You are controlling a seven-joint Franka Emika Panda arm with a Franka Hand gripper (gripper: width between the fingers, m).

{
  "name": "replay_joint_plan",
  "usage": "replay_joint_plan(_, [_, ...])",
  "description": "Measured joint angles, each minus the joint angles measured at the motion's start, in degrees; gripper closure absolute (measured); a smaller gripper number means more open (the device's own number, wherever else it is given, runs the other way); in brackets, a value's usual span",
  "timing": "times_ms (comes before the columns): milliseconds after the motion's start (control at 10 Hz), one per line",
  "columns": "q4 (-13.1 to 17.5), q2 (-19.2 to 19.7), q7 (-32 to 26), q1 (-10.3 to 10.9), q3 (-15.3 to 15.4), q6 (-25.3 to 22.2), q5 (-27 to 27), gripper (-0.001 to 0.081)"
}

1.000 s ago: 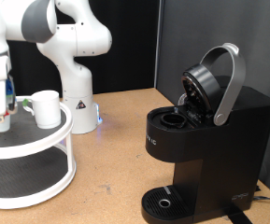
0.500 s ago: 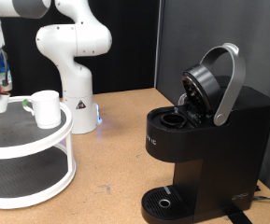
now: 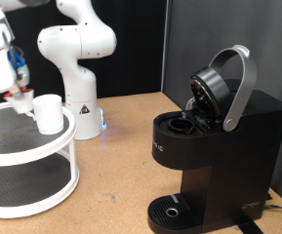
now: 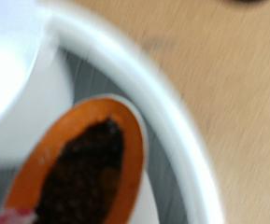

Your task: Make a cup of coffee with the keurig machine

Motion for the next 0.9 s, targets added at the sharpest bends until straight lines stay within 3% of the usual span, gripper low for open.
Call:
replay_joint_plan(100, [1.87, 0.02, -0.54, 1.9, -0.35, -3.34, 4.69, 0.071])
replay_joint_plan(300, [4.32, 0.02, 0.19, 4.73, -0.11, -4.95, 12.03, 0.071])
replay_joint_plan(700, [4.75, 0.4, 0.9, 5.88, -0.16, -6.62, 15.68, 0.071])
replay_joint_plan(900, [6.07, 1.39, 0.9, 8.72, -0.14, -8.06, 22.31, 0.071])
